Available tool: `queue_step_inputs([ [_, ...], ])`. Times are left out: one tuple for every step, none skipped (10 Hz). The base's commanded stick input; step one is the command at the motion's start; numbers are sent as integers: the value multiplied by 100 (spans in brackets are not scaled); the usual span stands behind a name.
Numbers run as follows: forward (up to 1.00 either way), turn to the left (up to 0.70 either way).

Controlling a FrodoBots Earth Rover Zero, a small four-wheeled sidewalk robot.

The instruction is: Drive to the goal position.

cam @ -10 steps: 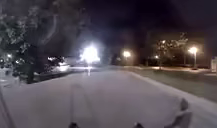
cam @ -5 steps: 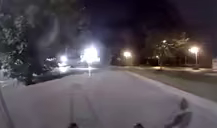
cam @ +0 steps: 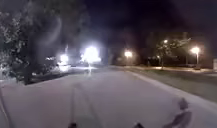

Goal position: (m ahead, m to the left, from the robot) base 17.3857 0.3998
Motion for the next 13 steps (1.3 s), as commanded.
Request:
queue_step_inputs([
  [50, 0],
  [50, 0],
  [50, 0],
  [50, 0],
  [50, 0],
  [50, 0],
  [50, 0],
  [50, 0],
  [50, 0],
  [50, 0],
  [50, 0],
  [50, 0],
  [50, 0],
])
